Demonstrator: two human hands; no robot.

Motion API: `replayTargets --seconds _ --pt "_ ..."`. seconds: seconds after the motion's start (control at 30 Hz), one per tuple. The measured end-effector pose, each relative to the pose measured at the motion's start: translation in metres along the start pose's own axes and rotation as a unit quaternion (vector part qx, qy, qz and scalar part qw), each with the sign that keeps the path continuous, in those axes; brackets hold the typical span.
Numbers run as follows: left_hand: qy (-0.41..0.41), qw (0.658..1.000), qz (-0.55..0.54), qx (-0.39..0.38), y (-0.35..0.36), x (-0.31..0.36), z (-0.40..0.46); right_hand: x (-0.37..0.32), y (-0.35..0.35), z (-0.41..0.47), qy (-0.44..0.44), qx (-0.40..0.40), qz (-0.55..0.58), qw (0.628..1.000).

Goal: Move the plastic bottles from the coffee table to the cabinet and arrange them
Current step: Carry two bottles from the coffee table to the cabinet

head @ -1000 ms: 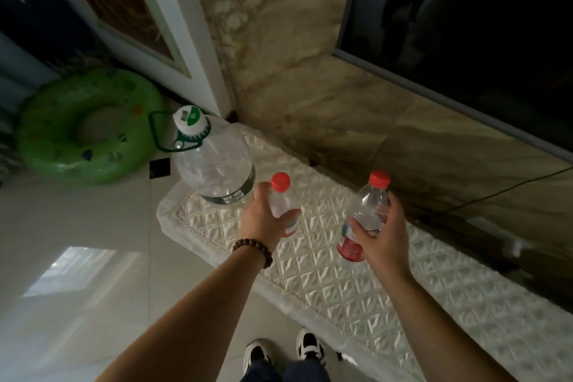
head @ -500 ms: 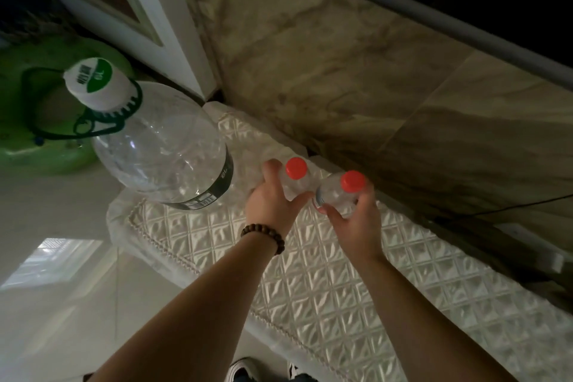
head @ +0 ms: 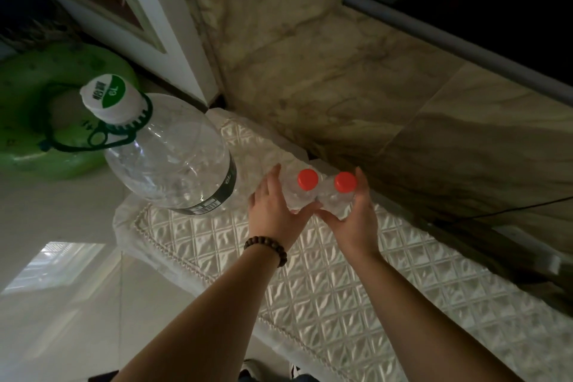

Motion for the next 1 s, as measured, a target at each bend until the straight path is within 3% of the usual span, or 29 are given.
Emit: replayTargets --seconds 0.2,0.43,0.73,1.0 --pt "0.055 0.997 0.062 0.001 -0.046 0.028 -0.014 -0.038 -0.034 -0.014 -0.065 -0.017 -0.071 0.995" --pt "0.1 0.984 0.15 0.002 -0.149 0.068 -0.047 -0.114 -0.101 -0.05 -0.182 -0.031 -0.213 0.96" --pt "0.018 0.98 0.184 0.07 -0.278 0.072 -0.106 -0.202 -0.14 -0.124 -0.27 -0.068 -0.228 0.933" --pt "-0.101 0.966 0.204 0.125 -0.336 0.048 -0.151 -0.253 -0.124 -0.175 -0.364 -0.132 -0.197 0.901"
Point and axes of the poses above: each hand's wrist, its own z-axis towards the middle knuckle, its own y-axis out of the palm, x = y × z, the point moved 7 cm from there along z, towards the middle knuckle, and after that the axes turned 14 degrees about x, right-handed, at the moved point
